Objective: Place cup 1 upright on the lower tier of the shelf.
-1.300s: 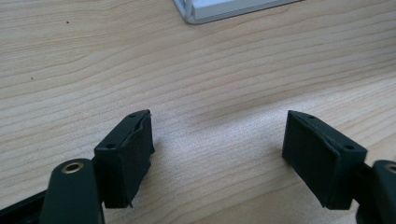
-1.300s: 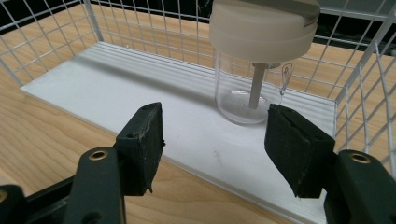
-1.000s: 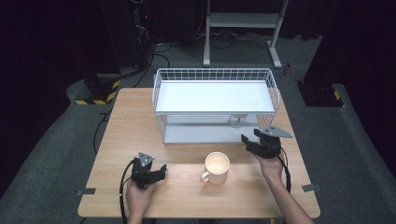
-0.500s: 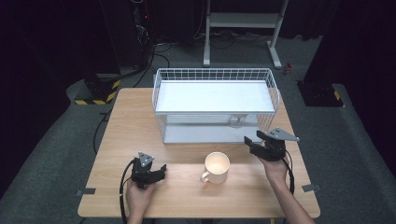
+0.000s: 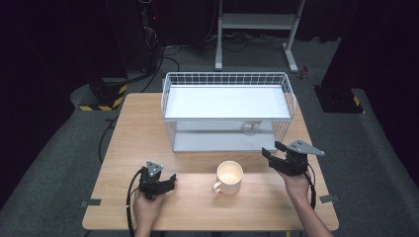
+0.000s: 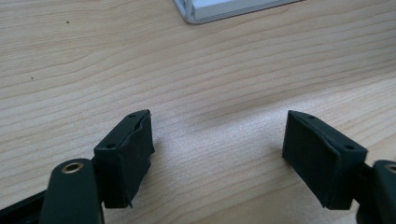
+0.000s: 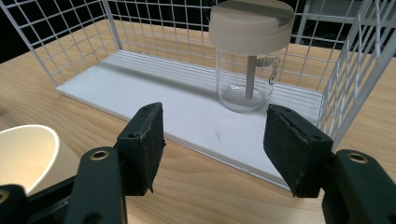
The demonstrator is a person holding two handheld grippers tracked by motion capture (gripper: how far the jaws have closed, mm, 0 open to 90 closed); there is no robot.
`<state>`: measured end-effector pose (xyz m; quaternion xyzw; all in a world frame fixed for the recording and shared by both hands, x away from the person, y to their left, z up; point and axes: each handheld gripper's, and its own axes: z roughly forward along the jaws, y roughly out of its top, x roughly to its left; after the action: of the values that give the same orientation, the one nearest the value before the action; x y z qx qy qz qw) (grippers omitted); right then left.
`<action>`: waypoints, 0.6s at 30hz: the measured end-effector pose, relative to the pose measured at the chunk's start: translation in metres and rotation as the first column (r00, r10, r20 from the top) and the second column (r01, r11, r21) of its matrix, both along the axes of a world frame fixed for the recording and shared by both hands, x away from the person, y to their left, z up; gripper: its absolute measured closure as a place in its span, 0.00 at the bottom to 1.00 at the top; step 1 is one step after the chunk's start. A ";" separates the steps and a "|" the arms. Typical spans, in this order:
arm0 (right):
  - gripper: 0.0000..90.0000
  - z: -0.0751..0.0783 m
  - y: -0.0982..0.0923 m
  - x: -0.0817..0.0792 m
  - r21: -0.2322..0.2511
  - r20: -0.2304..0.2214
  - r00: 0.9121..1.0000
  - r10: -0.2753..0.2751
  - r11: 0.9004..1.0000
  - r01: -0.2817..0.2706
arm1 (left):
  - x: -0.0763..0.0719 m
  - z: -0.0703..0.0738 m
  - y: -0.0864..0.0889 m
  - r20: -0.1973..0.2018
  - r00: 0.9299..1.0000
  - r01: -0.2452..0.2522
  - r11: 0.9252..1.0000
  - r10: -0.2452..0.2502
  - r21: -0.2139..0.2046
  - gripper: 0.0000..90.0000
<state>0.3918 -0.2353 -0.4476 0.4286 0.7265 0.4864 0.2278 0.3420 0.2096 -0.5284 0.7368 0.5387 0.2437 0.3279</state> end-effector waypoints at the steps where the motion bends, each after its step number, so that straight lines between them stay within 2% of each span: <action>1: 0.42 0.000 -0.001 -0.001 0.000 0.003 1.000 0.004 1.000 -0.004 | 0.000 0.000 0.000 0.000 1.000 0.000 1.000 0.000 0.000 0.27; 10: 0.41 0.000 -0.011 -0.013 0.010 0.023 1.000 -0.007 1.000 0.007 | 0.000 0.000 0.000 -0.002 1.000 0.000 1.000 0.000 -0.001 0.27; 12: 0.41 0.000 -0.013 -0.015 0.014 0.014 1.000 -0.026 1.000 0.025 | 0.000 0.000 0.000 -0.002 1.000 0.000 1.000 0.000 -0.001 0.27; 18: 0.40 -0.002 -0.020 -0.019 0.006 0.003 1.000 -0.027 1.000 0.027 | 0.000 0.000 0.000 -0.002 1.000 0.001 1.000 -0.001 -0.001 0.27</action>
<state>0.3732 -0.2550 -0.4498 0.4382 0.7187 0.4864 0.2342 0.3420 0.2097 -0.5283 0.7371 0.5388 0.2428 0.3277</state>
